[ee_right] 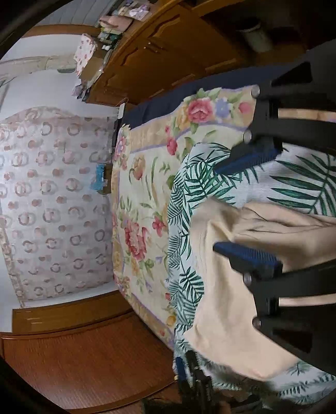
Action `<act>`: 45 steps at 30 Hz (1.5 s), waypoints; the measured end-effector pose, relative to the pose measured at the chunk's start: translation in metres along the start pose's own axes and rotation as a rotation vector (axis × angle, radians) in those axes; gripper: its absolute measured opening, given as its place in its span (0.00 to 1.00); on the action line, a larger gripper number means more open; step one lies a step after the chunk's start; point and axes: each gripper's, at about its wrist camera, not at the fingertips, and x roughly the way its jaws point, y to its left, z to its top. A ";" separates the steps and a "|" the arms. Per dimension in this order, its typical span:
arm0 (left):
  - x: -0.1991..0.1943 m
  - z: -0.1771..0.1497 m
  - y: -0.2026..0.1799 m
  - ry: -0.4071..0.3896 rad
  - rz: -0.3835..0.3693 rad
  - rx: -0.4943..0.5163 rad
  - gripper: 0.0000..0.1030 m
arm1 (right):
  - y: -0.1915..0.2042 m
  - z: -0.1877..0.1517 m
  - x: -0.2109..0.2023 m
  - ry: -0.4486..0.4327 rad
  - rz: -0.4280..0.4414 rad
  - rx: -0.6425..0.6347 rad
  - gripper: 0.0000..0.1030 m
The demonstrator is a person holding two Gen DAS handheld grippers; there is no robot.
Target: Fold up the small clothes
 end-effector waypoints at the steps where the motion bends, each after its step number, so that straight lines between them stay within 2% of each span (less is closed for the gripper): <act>1: -0.001 -0.002 -0.002 0.005 -0.012 0.003 0.71 | 0.002 -0.002 -0.003 0.002 0.006 0.006 0.63; 6: 0.001 -0.011 -0.015 0.042 -0.073 0.010 0.71 | 0.006 -0.015 -0.002 0.059 0.072 0.034 0.63; 12: 0.011 -0.018 -0.021 0.093 -0.115 0.000 0.70 | -0.003 -0.017 0.018 0.128 0.098 0.065 0.63; 17: 0.019 -0.023 -0.026 0.124 -0.148 -0.010 0.56 | -0.003 -0.013 0.021 0.141 0.101 0.074 0.63; 21: 0.022 -0.022 -0.029 0.120 -0.159 -0.009 0.55 | -0.002 -0.015 0.021 0.139 0.113 0.090 0.64; 25: 0.023 -0.021 -0.031 0.128 -0.223 -0.038 0.50 | 0.003 -0.019 0.023 0.131 0.144 0.093 0.64; 27: 0.024 -0.021 -0.034 0.126 -0.223 -0.033 0.37 | 0.007 -0.022 0.026 0.134 0.150 0.076 0.63; 28: 0.024 -0.021 -0.034 0.126 -0.236 -0.038 0.33 | 0.009 -0.022 0.026 0.137 0.157 0.067 0.51; 29: 0.024 -0.021 -0.034 0.127 -0.252 -0.044 0.22 | 0.011 -0.023 0.027 0.143 0.186 0.065 0.43; 30: 0.024 -0.021 -0.035 0.126 -0.273 -0.051 0.17 | 0.014 -0.024 0.029 0.151 0.214 0.062 0.32; 33: 0.018 -0.021 -0.038 0.106 -0.271 -0.031 0.14 | 0.023 -0.023 0.027 0.149 0.217 0.012 0.22; 36: 0.003 -0.019 -0.039 0.065 -0.289 -0.035 0.14 | 0.026 -0.020 0.021 0.132 0.206 -0.010 0.18; 39: -0.021 -0.017 -0.035 0.012 -0.312 -0.043 0.13 | 0.032 -0.016 0.008 0.077 0.196 -0.024 0.17; 45: -0.073 -0.023 -0.017 -0.093 -0.312 -0.065 0.13 | 0.055 -0.016 -0.009 0.003 0.203 -0.078 0.16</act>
